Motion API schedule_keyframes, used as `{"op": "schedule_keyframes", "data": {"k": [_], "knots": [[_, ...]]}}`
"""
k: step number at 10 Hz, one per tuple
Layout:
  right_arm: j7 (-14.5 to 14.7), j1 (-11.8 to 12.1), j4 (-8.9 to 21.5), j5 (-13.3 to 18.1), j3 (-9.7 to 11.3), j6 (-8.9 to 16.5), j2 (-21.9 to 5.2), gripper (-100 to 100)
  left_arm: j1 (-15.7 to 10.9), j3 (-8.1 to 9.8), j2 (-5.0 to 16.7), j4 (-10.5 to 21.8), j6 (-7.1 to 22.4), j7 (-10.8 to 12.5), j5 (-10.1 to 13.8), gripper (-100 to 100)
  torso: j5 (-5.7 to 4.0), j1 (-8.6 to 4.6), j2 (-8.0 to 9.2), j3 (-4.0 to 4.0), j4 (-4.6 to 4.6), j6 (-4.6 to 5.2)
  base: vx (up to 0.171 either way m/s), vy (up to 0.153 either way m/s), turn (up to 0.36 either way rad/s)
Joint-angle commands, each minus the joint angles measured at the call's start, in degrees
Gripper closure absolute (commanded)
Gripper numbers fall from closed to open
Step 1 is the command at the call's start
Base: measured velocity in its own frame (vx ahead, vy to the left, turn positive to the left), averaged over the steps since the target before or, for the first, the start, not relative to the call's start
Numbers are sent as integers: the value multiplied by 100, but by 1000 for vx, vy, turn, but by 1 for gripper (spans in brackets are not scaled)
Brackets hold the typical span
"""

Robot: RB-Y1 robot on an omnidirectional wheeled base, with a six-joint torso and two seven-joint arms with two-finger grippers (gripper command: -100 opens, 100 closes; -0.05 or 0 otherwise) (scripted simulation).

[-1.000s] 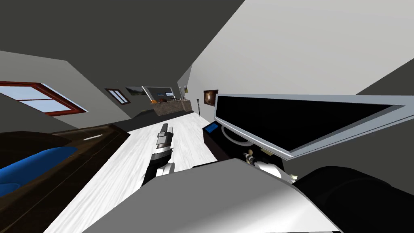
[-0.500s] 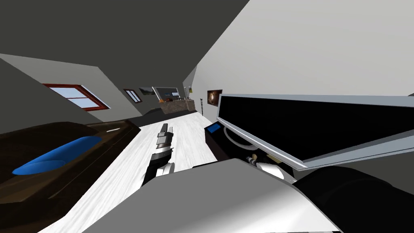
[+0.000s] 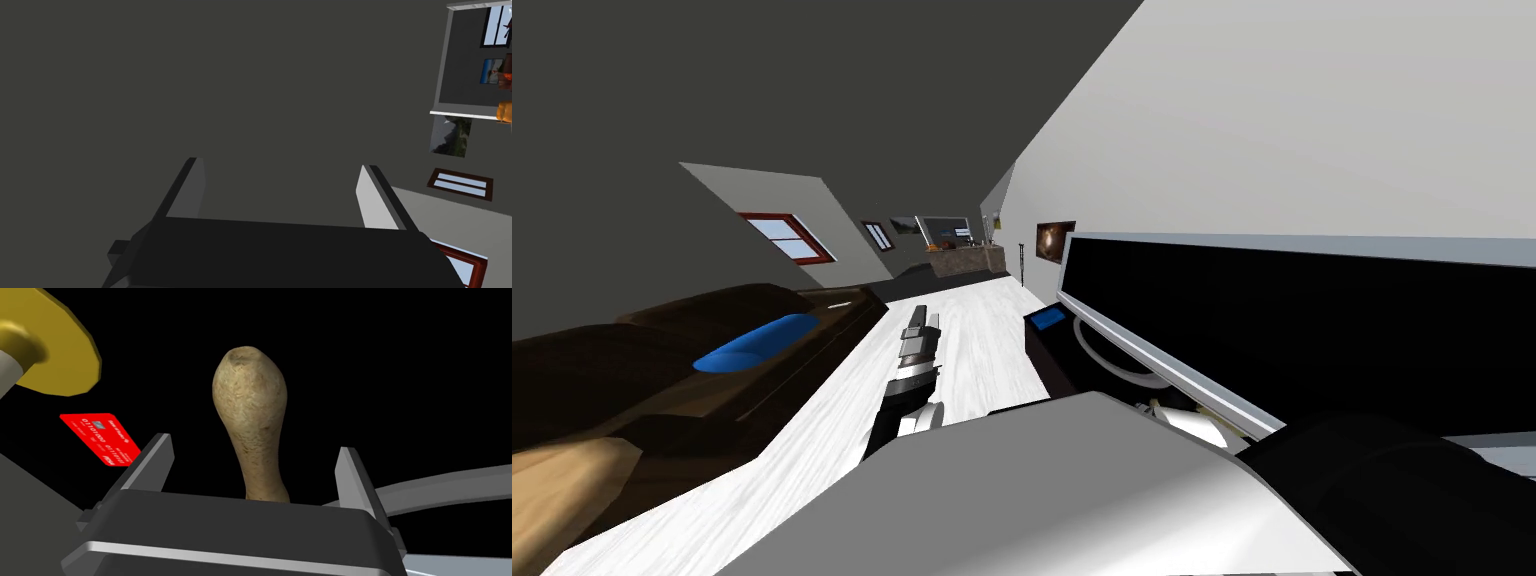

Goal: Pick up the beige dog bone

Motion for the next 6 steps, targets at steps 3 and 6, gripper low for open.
{"op": "schedule_keyframes", "data": {"k": [3, 6], "knots": [[155, -195, 571, -201, 76, 374, -86, -100, -1, -1, 0, 0, 0, 0, 0, 0, 1, 4, -3, -1, 0, -6, 0, -35, 197], [252, -296, 920, -360, 127, 702, -151, -100, -1, 0, 0, 0, 0, 0, 0, 0, 0, -4, 0, 0, 0, -3, -9, -60, 214]]}}
